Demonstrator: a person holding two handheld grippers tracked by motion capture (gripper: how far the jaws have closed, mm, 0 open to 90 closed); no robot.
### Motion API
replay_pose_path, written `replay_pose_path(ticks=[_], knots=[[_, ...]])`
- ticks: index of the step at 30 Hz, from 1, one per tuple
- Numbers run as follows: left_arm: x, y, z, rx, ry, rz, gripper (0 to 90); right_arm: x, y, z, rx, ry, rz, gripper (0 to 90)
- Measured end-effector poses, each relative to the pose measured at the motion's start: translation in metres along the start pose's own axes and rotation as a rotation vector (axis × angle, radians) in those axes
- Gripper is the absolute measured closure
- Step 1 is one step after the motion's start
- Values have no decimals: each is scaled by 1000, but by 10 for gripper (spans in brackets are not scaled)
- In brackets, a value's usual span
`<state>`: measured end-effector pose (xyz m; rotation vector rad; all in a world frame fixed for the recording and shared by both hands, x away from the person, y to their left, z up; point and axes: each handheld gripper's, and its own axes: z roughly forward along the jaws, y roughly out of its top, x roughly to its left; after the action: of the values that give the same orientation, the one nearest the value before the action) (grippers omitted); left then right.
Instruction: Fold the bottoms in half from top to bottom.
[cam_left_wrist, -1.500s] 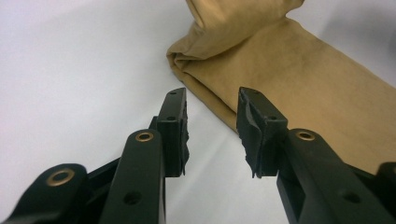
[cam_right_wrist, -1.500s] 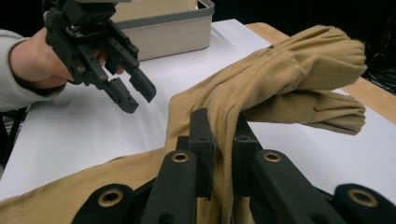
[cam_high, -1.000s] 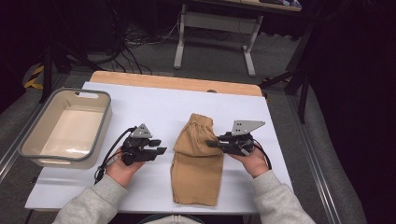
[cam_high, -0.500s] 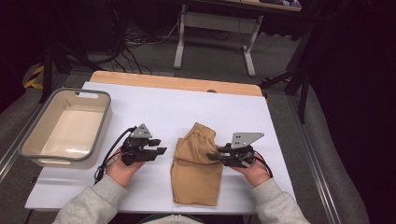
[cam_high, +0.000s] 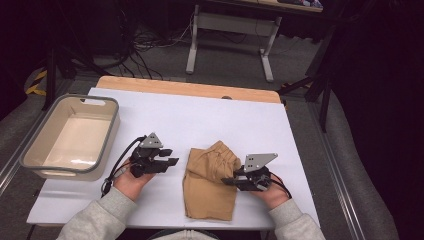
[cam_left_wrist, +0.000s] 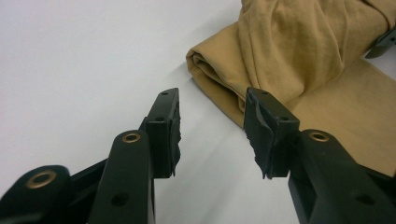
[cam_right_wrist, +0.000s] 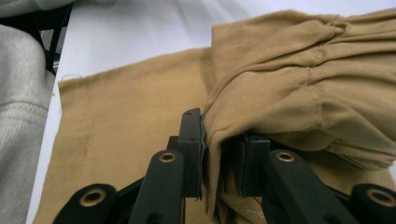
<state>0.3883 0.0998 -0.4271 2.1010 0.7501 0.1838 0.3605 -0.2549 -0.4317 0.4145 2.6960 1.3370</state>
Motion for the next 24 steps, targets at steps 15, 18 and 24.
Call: replay_pose_path(ticks=[15,18,24], knots=[[-2,0,2,1,6,-7,555,-13,9,-42,10,-80,148,453],[-2,1,1,0,6,-2,552,-19,17,-42,-11,-114,174,393],[-1,0,1,0,4,-2,550,-36,28,-29,-42,-168,242,276]])
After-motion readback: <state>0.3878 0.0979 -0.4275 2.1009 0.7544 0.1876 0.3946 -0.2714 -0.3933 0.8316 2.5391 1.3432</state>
